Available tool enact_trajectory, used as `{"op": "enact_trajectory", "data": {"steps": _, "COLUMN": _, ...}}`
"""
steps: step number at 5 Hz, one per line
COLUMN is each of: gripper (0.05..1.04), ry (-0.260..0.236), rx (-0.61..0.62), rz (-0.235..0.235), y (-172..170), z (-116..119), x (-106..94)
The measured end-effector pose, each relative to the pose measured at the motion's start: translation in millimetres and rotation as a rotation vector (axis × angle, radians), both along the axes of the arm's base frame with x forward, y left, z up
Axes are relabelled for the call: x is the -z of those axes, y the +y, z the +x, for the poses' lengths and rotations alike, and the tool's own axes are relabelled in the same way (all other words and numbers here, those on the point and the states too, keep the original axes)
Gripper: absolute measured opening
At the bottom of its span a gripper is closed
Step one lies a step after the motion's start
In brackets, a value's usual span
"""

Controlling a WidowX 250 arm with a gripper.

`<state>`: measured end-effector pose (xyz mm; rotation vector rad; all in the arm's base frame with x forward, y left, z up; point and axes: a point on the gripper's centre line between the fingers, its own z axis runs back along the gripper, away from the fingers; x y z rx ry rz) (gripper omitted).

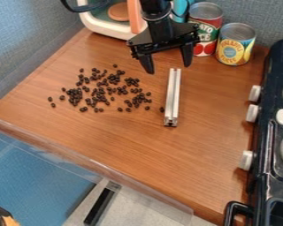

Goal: Sweep into pile

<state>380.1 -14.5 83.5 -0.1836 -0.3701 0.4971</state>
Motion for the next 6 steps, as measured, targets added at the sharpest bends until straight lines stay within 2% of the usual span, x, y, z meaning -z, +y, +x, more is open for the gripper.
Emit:
{"op": "enact_trajectory", "data": {"steps": 1, "gripper": 1.0, "ry": 0.04, "rx": -0.003, "rz": -0.002, "y": -1, "z": -3, "x": 14.0}}
{"op": "enact_trajectory", "data": {"steps": 3, "gripper": 1.0, "ry": 0.092, "rx": 0.047, "rz": 0.039, "y": -17, "z": -6, "x": 26.3}}
{"op": "enact_trajectory", "data": {"steps": 4, "gripper": 1.0, "ry": 0.106, "rx": 0.046, "rz": 0.063, "y": -22, "z": -4, "x": 32.9}}
{"op": "enact_trajectory", "data": {"steps": 5, "gripper": 1.0, "ry": 0.128, "rx": 0.048, "rz": 0.117, "y": -25, "z": -4, "x": 44.5}}
{"op": "enact_trajectory", "data": {"steps": 6, "gripper": 1.0, "ry": 0.136, "rx": 0.031, "rz": 0.142, "y": -22, "z": 0, "x": 51.8}}
